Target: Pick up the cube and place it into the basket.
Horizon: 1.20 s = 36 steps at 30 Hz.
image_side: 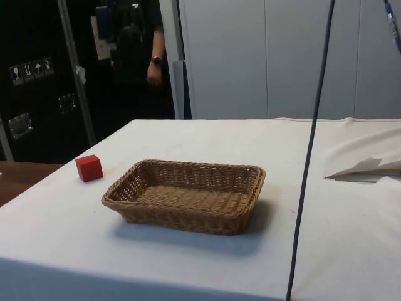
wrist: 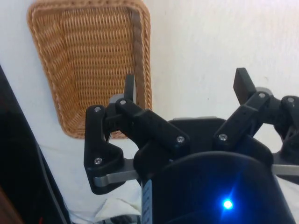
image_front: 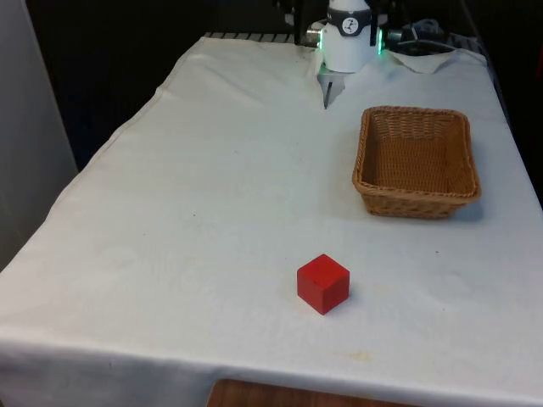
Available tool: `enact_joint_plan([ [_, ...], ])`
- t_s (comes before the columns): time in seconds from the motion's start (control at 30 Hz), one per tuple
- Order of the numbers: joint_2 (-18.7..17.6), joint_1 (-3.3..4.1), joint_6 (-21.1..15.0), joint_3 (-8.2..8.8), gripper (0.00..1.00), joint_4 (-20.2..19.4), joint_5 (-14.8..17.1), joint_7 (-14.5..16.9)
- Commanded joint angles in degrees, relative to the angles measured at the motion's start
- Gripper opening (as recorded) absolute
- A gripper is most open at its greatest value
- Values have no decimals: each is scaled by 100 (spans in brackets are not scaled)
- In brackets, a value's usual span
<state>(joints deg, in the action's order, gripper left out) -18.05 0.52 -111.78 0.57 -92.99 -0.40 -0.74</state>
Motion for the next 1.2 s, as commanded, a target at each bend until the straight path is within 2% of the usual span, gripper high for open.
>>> enact_joint_plan([
  [0.0,-109,6,-6,6,100,109,-6,-11],
  [0.4,-911,11,-11,0,100,997,6,-6],
  [0.43,-808,11,-11,0,100,894,0,0],
  [0.47,-1049,17,-17,0,100,1152,6,-6],
  [0.73,-1684,40,-115,0,100,1839,0,-23],
  [0.77,-1547,29,-80,0,100,1702,0,0],
  [0.8,-1753,46,-132,6,100,1902,-6,-29],
  [1.0,-2057,115,-361,23,100,2143,-57,-74],
  [1.03,-2034,80,-309,0,100,2131,-23,-23],
  [1.07,-2080,120,-407,23,100,2149,-69,-80],
  [1.17,-2149,155,-544,17,100,2131,-120,-115],
])
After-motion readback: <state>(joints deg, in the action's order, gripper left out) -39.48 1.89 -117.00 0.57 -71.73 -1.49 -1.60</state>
